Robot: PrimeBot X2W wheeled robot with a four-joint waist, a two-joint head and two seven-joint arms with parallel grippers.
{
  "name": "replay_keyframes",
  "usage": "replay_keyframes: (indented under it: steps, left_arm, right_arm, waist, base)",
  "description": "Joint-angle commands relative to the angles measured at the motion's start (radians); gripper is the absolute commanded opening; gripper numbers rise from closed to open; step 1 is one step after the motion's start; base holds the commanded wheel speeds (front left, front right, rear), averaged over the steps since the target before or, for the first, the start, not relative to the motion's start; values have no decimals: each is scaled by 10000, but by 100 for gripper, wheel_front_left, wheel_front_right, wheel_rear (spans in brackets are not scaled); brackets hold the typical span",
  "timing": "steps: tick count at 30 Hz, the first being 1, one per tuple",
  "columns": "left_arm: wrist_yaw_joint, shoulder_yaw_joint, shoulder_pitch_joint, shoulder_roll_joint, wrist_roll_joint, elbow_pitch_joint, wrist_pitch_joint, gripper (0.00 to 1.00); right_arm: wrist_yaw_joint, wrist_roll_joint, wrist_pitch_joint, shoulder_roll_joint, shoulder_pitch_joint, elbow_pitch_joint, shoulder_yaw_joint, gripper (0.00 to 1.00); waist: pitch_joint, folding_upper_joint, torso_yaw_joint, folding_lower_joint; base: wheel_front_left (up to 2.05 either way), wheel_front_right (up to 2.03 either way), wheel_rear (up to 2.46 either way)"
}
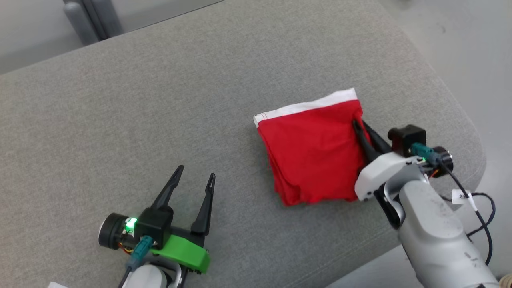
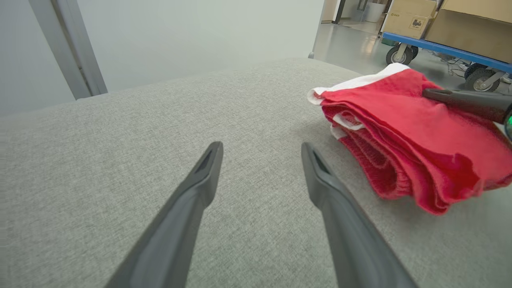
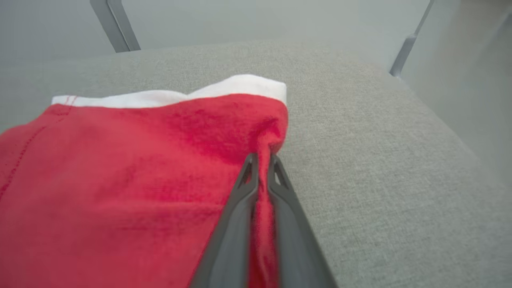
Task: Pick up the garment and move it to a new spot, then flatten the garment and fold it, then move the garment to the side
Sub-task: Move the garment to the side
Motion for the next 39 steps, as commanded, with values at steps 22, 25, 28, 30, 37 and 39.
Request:
replay_keyframes:
  steps: [22, 25, 28, 30, 37, 39]
  left_arm:
    - [-29, 474, -1268, 731, -157, -491, -7, 100]
    - [-29, 518, -1267, 702, -169, -446, -7, 100]
    - [-29, 563, -1273, 630, -183, -349, -7, 100]
    - [-29, 636, -1222, 553, -171, -270, -7, 100]
    - [-29, 1105, -870, 275, -56, 23, -7, 100]
    - [-29, 1385, -791, 172, -36, 123, -8, 100]
  right_arm:
    - [-16, -6193, 892, -1745, -3933, 823, -6541, 0]
    - [-15, -6580, 585, -1492, -4104, 483, -7306, 100]
    - [-15, -6792, 220, -1009, -4179, 70, -7813, 100]
    - [-16, -6707, 58, -729, -4268, -130, -7815, 100]
    - [-15, -4789, -9, -142, -3734, -1448, -5906, 100]
    - [-15, -4007, -7, -74, -3361, -1941, -5182, 100]
  waist:
    - [2348, 0, 2577, 0]
    - [2326, 0, 2616, 0]
    - [2128, 0, 2632, 0]
    - [1903, 0, 2639, 0]
    - [1081, 0, 2731, 0]
    - [820, 0, 2783, 0]
  base:
    - [0, 0, 0]
    - [0, 0, 0]
    - [0, 0, 0]
    - [0, 0, 0]
    - [0, 0, 0]
    - [0, 0, 0]
